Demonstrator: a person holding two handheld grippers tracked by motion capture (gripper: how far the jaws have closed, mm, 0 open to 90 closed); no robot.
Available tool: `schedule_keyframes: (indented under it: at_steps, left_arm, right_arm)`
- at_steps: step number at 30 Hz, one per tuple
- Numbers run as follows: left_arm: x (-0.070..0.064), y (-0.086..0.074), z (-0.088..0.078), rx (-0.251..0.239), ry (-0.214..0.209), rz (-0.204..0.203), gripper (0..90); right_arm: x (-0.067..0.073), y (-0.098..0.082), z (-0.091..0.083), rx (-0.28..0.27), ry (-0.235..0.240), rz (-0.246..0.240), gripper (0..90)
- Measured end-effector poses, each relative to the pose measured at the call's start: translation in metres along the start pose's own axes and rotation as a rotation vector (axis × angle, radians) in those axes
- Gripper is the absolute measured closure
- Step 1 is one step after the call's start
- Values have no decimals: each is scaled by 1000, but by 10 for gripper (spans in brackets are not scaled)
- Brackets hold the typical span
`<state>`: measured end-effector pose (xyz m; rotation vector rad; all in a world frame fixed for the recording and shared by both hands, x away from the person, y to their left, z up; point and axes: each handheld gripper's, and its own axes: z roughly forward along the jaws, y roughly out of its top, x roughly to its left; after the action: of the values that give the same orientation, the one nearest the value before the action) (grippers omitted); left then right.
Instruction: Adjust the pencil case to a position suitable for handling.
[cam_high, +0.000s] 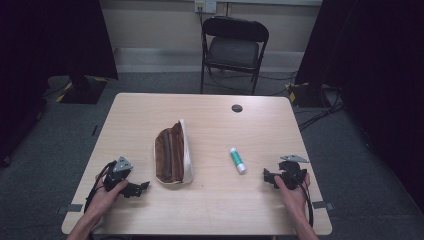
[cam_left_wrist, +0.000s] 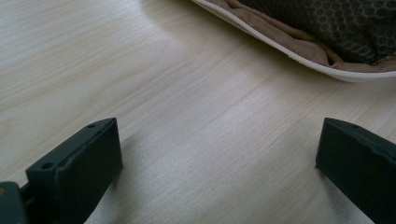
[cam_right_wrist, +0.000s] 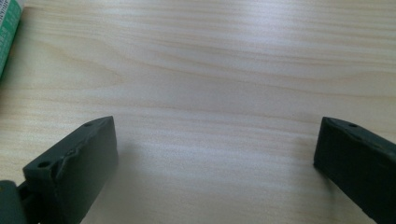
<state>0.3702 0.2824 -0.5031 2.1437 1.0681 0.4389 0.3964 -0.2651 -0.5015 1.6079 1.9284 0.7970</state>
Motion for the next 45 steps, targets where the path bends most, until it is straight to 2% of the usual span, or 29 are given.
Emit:
schedule_keyframes:
  at_steps: [6, 9, 10, 12, 14, 16, 17, 24, 32, 37, 45]
  left_arm:
    - [0, 0, 0, -3, 1, -1, 0]
    - [0, 0, 0, -2, 0, -2, 0]
    - [0, 0, 0, -3, 1, -1, 0]
    - [0, 0, 0, -3, 1, -1, 0]
    - [0, 0, 0, 0, 1, 2, 0]
    - [0, 0, 0, -2, 1, -1, 0]
    - [0, 0, 0, -1, 1, 1, 0]
    - [0, 0, 0, -3, 1, -1, 0]
    - [0, 0, 0, 0, 1, 2, 0]
    - [0, 0, 0, 1, 1, 2, 0]
    - [0, 0, 0, 1, 1, 1, 0]
  right_arm:
    - [-1, 1, 0, 1, 11, -18, 6]
    - [-1, 1, -1, -4, 16, -23, 60]
    - [-1, 2, -3, -27, 22, -26, 175]
    - [1, 2, -5, -25, 17, -34, 126]
    - [2, 2, -9, -24, 24, -39, 168]
    - [4, 2, -14, -41, 33, -40, 140]
    - [5, 3, -17, -52, 37, -41, 157]
    - [14, 5, -38, -66, 117, -65, 236]
    - [31, 11, -49, -99, 217, -90, 300]
    - [43, 13, -54, -126, 256, -133, 320]
    - [55, 16, -56, -125, 305, -151, 353]
